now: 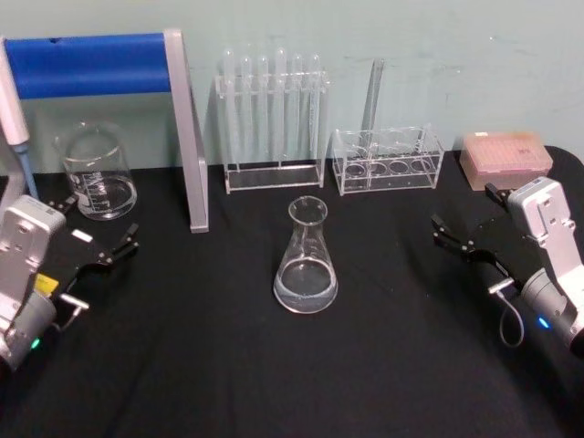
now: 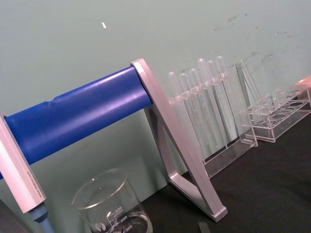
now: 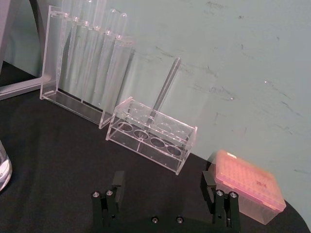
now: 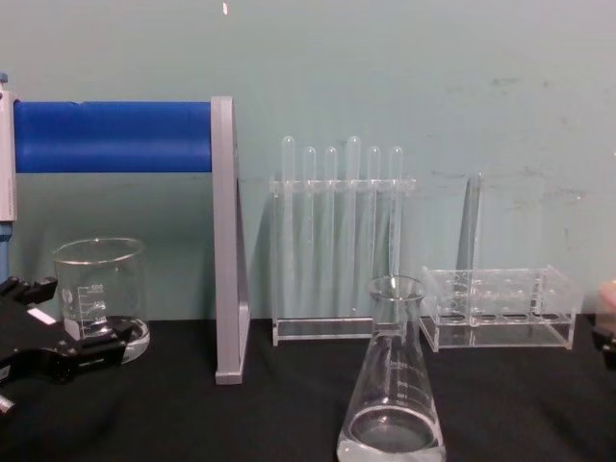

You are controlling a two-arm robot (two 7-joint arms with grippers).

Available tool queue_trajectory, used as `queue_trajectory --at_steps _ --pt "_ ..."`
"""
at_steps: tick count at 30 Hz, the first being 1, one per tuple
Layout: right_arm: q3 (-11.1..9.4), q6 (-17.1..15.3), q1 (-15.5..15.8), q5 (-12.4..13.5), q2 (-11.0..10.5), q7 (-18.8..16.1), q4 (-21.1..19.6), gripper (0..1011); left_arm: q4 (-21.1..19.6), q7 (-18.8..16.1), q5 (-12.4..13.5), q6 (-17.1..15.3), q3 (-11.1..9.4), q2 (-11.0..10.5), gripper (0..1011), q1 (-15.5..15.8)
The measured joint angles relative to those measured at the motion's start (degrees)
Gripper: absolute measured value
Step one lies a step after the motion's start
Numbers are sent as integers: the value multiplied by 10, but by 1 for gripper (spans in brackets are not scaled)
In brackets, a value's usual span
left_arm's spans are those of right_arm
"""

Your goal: Grasp the erlenmeyer flask with one hand, shake it three times, then place it back.

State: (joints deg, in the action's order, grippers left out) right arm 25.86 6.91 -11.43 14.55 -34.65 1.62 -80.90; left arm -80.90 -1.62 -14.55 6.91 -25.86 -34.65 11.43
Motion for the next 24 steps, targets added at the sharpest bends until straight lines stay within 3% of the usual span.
queue_trajectory --at_steps 24 --pt "0 0 0 0 0 0 0 1000 0 0 0 0 0 0 1001 0"
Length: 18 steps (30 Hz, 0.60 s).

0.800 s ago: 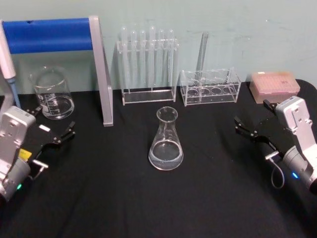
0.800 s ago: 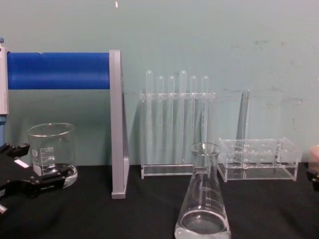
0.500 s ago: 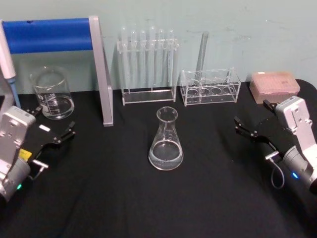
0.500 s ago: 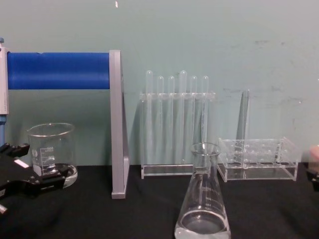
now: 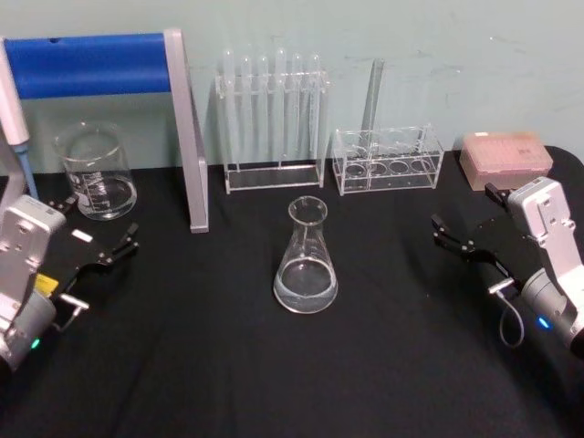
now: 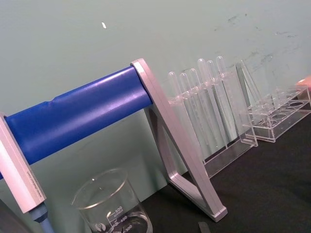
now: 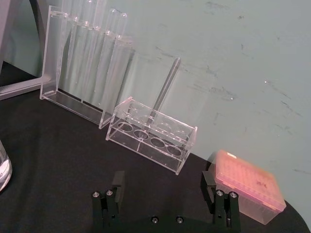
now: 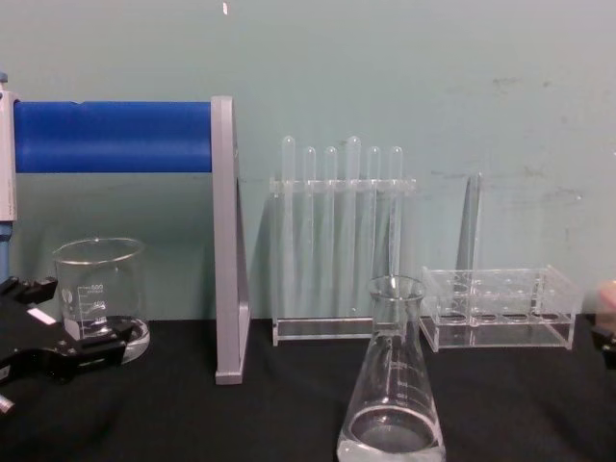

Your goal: Grasp the erlenmeyer flask with one hand, shake it three times, then place it back.

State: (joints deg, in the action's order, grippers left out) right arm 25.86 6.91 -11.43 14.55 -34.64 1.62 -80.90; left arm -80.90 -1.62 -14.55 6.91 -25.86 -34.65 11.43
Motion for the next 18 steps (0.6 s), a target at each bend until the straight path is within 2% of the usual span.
queue_trajectory --at_steps 7,10,13,18 --pt "-12 -3 8 13 3 -20 -8 1000 0 0 0 0 0 0 1001 0" --pt "-22 -8 17 33 2 -38 -21 1000 0 0 0 0 0 0 1001 0" --pt "-36 -21 32 69 2 -67 -44 1000 0 0 0 0 0 0 1001 0" --pt "-49 -36 48 108 2 -101 -69 1000 0 0 0 0 0 0 1001 0"
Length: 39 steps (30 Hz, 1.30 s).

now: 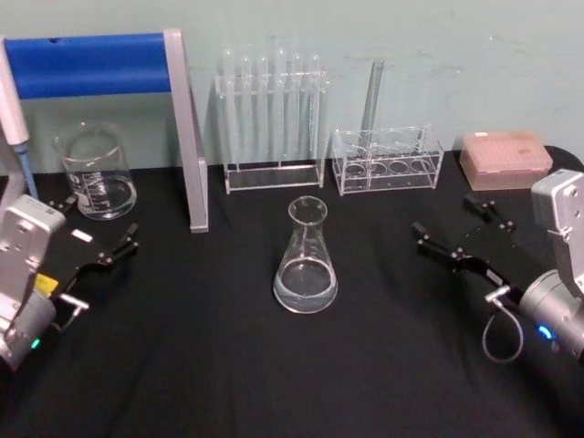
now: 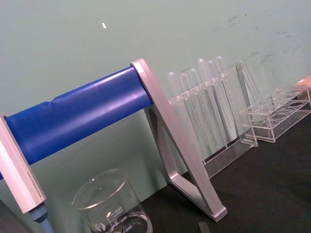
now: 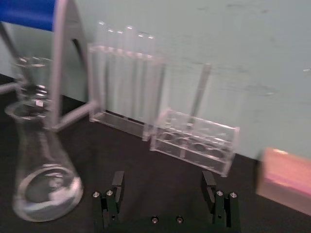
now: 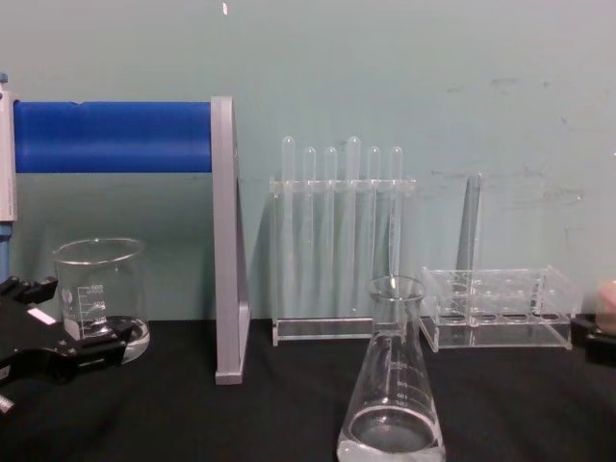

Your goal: Grasp the erlenmeyer flask with one hand, shake it three times, then place it back.

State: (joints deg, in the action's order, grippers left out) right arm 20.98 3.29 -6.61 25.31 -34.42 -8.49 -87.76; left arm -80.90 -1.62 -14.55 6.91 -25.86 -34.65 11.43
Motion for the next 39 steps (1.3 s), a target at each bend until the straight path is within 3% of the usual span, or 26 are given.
queue_trajectory --at_steps 5,13,19,39 --pt "-2 -13 12 24 4 -36 -19 1000 0 0 0 0 0 0 1001 0" --pt "13 -22 14 28 19 -75 -28 1000 0 0 0 0 0 0 1001 0" --pt "27 -25 6 18 34 -95 -24 1000 0 0 0 0 0 0 1001 0" --pt "62 -8 -69 -46 122 -119 53 1000 0 0 0 0 0 0 1001 0"
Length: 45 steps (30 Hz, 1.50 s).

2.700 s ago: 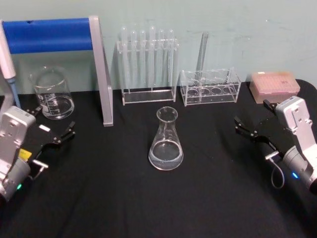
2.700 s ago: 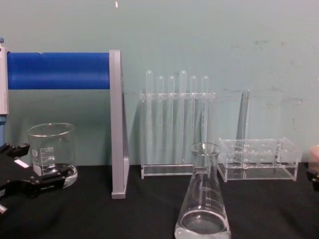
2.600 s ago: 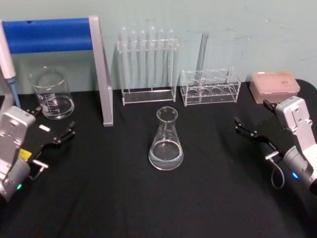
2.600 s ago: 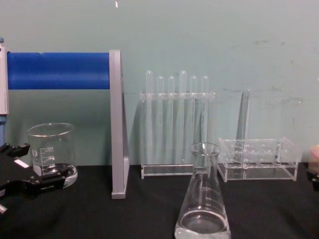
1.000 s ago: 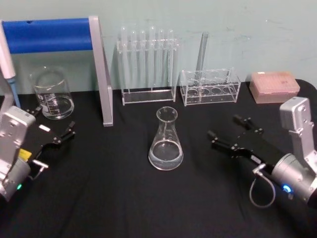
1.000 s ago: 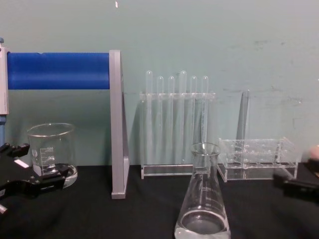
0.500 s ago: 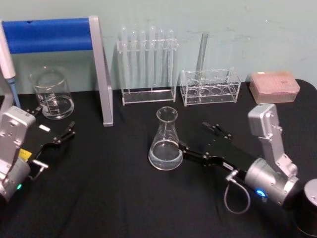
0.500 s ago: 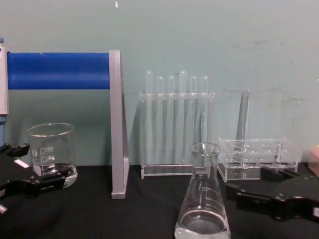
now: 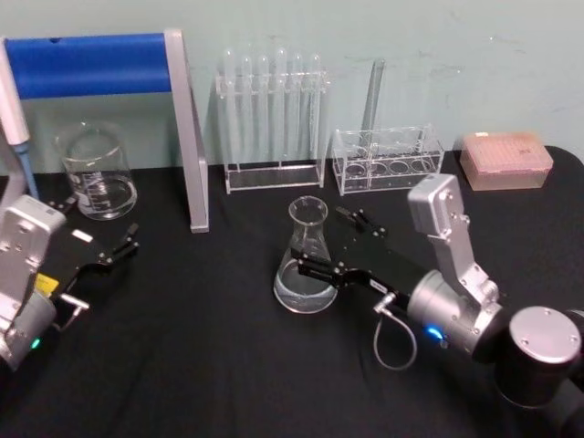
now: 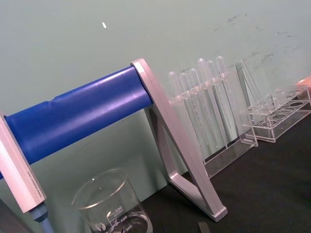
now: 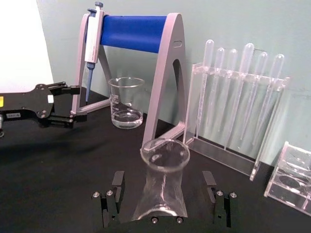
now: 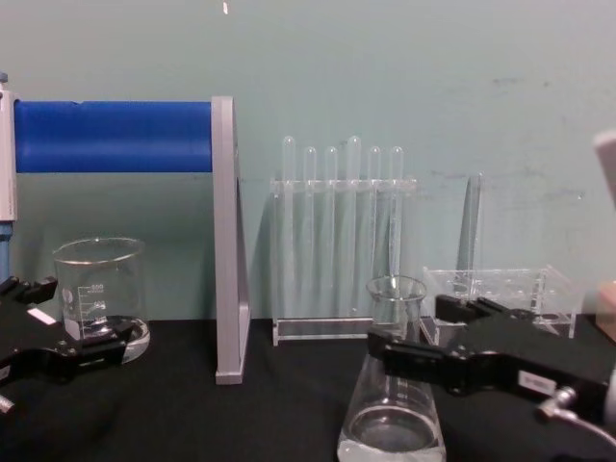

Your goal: Grasp the erlenmeyer flask with one hand, shake it three times, then place it back.

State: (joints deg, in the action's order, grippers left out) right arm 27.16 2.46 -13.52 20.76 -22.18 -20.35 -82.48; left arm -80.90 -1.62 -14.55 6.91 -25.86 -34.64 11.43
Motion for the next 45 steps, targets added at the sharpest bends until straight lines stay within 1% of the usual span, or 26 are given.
queue_trajectory --at_steps 9,14,19,30,34,36,37,38,39,40,41,42,45 --pt "0 1 -33 -16 36 -3 45 1000 0 0 0 0 0 0 1001 0" --pt "-3 -1 -42 -21 48 -7 58 1000 0 0 0 0 0 0 1001 0" --pt "-5 -3 -45 -28 54 -10 62 1000 0 0 0 0 0 0 1001 0" --pt "-5 -4 -44 -27 52 -10 61 1000 0 0 0 0 0 0 1001 0" --pt "-5 -4 -43 -26 51 -10 60 944 0 0 0 0 0 0 1001 0" --pt "-5 -4 -43 -26 51 -9 60 873 0 0 0 0 0 0 1001 0" --pt "-5 -4 -43 -26 51 -9 60 873 0 0 0 0 0 0 1001 0" --pt "-5 -4 -43 -25 51 -9 60 825 0 0 0 0 0 0 1001 0" --pt "-5 -4 -43 -25 51 -9 60 812 0 0 0 0 0 0 1001 0" --pt "-5 -4 -43 -25 51 -9 59 772 0 0 0 0 0 0 1001 0" --pt "-5 -4 -43 -25 51 -9 59 772 0 0 0 0 0 0 1001 0" --pt "-5 -4 -43 -25 51 -9 59 715 0 0 0 0 0 0 1001 0" --pt "-5 -4 -43 -25 51 -9 59 637 0 0 0 0 0 0 1001 0"
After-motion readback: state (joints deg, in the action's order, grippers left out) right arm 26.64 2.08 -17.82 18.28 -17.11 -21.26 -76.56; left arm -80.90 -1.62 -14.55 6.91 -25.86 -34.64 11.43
